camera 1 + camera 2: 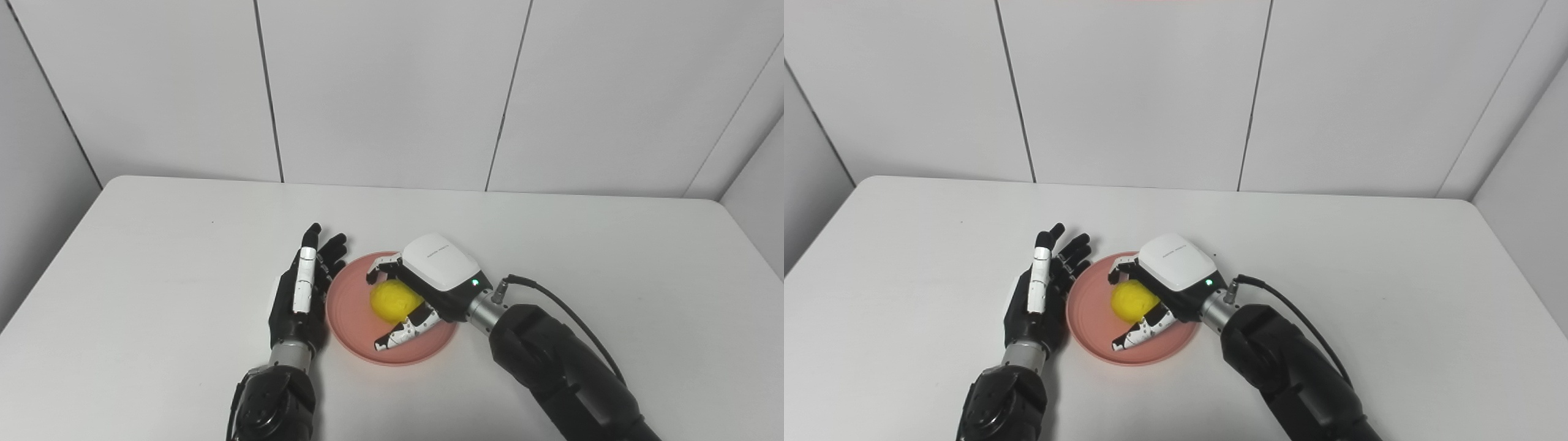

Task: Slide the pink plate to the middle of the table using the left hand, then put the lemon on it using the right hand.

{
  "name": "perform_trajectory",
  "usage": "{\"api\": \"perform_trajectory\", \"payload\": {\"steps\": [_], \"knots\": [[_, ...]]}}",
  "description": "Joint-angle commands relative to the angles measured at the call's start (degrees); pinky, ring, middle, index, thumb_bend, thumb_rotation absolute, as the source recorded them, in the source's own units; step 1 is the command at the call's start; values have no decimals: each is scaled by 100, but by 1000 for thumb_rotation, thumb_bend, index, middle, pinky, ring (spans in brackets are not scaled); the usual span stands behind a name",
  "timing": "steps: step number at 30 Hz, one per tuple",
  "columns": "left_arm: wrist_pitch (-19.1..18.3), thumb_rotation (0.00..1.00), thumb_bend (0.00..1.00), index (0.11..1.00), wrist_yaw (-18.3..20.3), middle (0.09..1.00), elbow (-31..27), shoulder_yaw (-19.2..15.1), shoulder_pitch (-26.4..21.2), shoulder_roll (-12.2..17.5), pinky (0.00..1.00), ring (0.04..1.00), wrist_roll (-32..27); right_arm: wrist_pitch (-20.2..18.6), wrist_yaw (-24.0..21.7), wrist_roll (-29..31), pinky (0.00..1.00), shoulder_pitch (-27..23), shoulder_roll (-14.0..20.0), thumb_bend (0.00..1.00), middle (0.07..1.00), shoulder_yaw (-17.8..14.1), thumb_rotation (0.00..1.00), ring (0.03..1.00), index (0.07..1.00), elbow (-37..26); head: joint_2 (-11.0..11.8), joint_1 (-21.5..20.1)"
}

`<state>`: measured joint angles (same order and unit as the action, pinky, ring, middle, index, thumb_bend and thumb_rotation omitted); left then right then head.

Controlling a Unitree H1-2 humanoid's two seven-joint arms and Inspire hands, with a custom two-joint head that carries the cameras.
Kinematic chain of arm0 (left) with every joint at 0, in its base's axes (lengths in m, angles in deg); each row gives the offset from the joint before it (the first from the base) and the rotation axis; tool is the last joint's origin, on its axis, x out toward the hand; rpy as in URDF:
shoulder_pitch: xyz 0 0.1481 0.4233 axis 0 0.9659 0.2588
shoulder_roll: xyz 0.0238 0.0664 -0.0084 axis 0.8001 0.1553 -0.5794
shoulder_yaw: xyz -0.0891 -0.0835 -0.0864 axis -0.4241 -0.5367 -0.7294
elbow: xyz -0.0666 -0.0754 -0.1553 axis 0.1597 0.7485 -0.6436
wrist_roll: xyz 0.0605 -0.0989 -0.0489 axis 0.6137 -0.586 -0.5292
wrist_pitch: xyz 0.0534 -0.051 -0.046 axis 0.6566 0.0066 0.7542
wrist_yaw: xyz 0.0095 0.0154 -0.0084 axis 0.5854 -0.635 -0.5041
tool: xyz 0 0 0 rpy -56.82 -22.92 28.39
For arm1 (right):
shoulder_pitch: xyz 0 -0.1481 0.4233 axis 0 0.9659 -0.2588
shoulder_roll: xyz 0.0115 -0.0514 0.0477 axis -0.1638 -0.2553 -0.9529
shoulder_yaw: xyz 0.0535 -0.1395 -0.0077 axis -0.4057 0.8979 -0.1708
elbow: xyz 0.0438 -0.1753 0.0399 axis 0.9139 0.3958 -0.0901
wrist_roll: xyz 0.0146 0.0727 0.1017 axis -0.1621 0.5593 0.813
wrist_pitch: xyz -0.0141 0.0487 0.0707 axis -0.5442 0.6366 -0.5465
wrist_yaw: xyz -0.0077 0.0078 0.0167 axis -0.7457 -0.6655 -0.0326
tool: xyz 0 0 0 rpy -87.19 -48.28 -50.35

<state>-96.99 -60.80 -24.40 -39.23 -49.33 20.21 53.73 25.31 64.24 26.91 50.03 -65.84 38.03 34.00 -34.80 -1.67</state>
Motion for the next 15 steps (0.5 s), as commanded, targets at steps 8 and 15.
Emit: {"api": "perform_trajectory", "payload": {"steps": [8,15], "knots": [[-43,802,797,909,-102,791,-6,13,-32,-242,954,871,97,19,100,76,340,-189,-48,893,593,-238,695,451,665,-469,4,10],[-27,810,814,904,-147,794,22,26,-66,-232,963,878,156,82,175,285,259,-122,-98,896,503,-413,708,342,651,-822,13,9]]}}
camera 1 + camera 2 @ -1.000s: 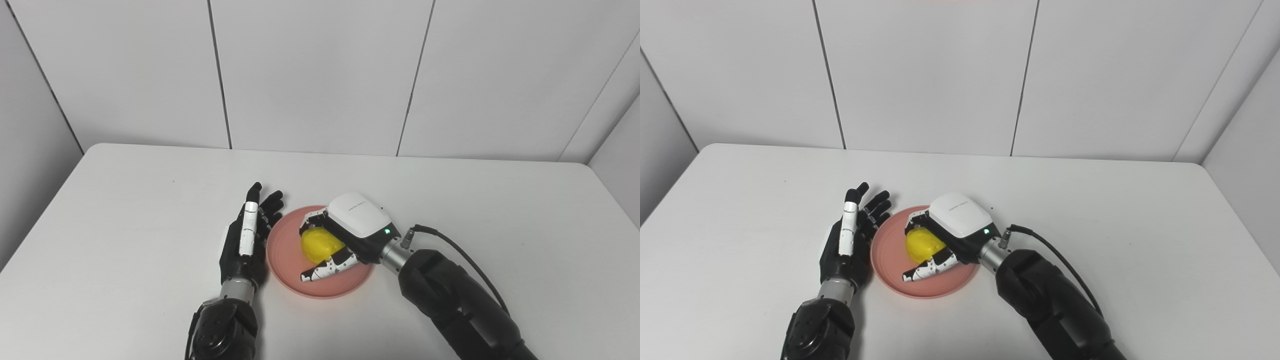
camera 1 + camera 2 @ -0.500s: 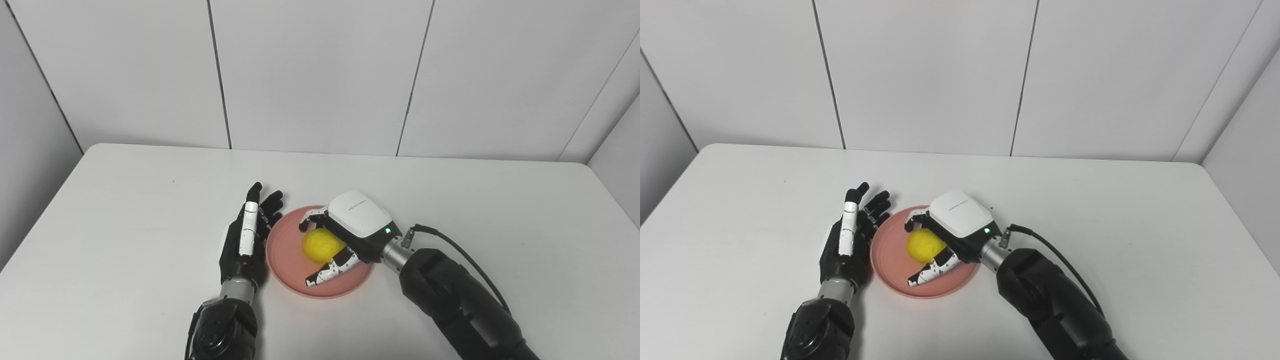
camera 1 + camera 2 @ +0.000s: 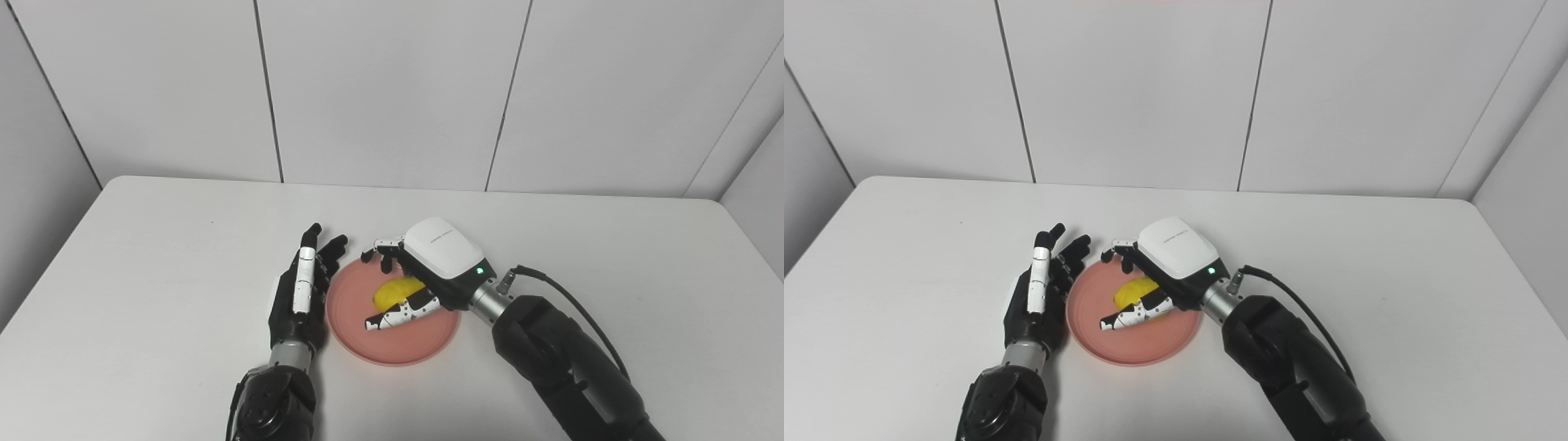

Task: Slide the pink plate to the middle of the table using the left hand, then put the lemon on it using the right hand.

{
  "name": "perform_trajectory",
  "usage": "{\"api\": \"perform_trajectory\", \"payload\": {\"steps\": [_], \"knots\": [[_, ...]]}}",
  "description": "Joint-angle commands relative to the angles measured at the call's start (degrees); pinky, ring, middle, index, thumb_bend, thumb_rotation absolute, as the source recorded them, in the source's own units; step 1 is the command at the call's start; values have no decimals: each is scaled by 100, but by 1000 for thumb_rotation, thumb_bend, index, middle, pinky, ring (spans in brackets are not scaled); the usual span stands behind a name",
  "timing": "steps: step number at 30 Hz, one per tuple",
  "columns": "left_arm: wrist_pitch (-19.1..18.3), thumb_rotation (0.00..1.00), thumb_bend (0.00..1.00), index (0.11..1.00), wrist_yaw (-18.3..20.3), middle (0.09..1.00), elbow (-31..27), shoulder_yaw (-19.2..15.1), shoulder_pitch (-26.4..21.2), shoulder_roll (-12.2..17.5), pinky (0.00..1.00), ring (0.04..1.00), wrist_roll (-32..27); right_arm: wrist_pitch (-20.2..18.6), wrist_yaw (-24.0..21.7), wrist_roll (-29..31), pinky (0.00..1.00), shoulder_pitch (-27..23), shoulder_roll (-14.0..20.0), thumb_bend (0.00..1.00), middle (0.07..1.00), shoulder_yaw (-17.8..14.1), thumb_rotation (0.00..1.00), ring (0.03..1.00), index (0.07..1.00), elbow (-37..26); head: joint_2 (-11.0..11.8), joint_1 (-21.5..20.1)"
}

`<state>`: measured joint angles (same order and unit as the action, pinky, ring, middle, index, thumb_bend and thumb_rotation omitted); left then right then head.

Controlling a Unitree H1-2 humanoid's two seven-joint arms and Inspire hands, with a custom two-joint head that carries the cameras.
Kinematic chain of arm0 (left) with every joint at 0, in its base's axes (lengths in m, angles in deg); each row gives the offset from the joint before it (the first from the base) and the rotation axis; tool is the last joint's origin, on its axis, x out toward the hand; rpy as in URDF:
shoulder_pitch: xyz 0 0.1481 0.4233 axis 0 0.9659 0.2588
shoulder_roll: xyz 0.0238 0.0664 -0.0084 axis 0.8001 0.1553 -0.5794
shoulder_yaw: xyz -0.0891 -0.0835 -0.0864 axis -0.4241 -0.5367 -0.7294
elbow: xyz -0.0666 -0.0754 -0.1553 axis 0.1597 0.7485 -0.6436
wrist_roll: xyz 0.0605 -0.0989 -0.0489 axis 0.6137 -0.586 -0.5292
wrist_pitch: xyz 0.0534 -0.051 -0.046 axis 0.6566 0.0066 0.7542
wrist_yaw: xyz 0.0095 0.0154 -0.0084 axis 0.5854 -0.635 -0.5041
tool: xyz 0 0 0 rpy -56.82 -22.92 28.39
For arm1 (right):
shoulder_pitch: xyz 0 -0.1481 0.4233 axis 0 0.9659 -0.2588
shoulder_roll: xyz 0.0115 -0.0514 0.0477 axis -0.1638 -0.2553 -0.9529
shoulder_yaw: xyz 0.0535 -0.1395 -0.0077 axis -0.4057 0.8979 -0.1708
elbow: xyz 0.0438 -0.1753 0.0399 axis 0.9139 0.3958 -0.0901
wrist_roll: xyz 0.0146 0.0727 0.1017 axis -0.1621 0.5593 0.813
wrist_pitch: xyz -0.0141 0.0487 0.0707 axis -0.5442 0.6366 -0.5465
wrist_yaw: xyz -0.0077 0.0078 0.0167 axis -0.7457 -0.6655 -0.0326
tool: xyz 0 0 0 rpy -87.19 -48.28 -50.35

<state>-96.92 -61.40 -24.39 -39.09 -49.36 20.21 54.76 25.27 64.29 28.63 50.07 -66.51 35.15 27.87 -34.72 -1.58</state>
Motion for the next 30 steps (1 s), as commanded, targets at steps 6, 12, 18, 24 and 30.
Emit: {"api": "perform_trajectory", "payload": {"steps": [6,12,18,24,30], "knots": [[-19,794,820,907,-58,795,21,-16,-68,-246,939,875,-24,66,328,253,326,-22,-73,872,542,-365,755,414,628,-408,-1,10],[36,816,825,929,-21,818,36,-7,-109,-177,899,876,5,-111,788,1395,448,319,-648,787,603,-1118,890,539,656,-117,1,18],[736,792,835,908,58,808,402,-15,-285,47,927,861,273,-606,784,2974,572,488,-1342,758,661,-1966,981,622,718,191,2,32],[1736,820,842,877,-87,808,995,146,-509,421,883,838,1225,-903,995,3948,701,510,-1745,786,761,-2565,999,734,773,491,-8,3],[1971,860,881,874,-121,846,1545,95,-844,615,875,856,1456,-1047,1169,4794,818,555,-2035,773,845,-3003,1000,842,849,737,-1,-23]]}}
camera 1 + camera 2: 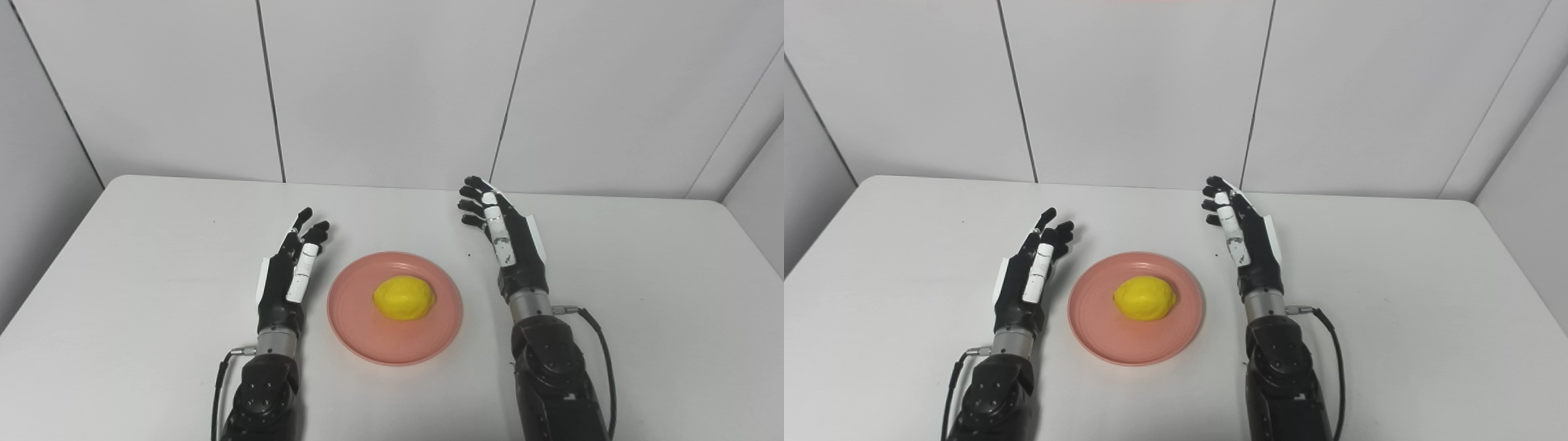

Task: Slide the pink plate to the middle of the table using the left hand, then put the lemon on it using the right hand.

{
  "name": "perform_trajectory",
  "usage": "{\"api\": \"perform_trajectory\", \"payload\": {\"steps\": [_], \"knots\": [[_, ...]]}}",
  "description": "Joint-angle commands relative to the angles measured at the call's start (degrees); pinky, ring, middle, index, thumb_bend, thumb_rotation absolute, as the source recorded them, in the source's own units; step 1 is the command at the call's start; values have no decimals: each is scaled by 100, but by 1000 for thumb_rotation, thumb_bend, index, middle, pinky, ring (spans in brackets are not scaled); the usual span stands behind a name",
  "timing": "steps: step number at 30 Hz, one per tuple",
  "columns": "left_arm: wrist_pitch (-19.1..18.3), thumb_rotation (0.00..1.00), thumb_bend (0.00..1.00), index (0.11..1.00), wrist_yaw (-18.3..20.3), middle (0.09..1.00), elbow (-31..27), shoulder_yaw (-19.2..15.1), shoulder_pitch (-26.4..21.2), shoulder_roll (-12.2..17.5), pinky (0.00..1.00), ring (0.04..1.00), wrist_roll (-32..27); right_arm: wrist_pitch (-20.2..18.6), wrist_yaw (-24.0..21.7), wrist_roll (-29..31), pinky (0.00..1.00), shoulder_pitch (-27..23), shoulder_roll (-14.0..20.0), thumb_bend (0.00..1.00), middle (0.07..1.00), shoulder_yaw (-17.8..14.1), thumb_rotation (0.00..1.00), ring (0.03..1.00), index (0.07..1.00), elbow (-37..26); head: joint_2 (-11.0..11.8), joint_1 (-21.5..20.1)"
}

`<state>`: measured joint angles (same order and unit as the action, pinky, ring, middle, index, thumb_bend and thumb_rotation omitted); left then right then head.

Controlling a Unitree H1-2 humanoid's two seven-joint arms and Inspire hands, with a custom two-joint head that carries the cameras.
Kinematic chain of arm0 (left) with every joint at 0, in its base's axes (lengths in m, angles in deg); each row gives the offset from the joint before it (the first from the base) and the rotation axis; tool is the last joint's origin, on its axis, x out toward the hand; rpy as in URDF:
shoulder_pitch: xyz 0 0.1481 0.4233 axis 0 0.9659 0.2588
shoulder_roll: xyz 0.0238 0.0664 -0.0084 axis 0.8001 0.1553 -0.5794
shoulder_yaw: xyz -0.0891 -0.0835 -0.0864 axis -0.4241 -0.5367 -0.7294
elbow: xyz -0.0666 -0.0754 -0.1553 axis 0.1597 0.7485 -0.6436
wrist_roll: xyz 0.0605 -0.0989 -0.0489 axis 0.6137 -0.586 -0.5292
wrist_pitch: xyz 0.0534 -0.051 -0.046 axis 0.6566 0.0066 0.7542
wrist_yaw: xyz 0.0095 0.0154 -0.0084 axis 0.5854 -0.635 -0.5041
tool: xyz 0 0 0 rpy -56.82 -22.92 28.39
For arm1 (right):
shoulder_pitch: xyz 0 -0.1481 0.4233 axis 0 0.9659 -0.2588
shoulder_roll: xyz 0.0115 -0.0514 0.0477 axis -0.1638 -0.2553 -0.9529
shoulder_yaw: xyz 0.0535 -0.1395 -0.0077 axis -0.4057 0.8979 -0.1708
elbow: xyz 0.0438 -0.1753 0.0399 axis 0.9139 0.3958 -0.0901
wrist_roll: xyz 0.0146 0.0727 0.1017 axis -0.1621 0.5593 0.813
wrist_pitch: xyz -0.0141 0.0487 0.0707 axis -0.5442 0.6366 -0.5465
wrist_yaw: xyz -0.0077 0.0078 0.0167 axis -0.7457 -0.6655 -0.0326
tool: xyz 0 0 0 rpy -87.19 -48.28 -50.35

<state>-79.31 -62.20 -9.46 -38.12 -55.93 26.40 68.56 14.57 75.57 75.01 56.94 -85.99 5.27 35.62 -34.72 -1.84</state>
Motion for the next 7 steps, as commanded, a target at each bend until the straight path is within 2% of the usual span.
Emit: {"api": "perform_trajectory", "payload": {"steps": [1,7], "knots": [[209,857,890,874,-34,853,104,-18,-218,3,881,860,60,40,66,205,839,-127,-94,768,858,-23,1000,858,863,-7,-5,-1],[360,845,854,874,-69,879,562,-113,-483,10,883,871,47,-7,212,495,938,-93,-160,764,901,-107,1000,905,929,288,-20,-15]]}}
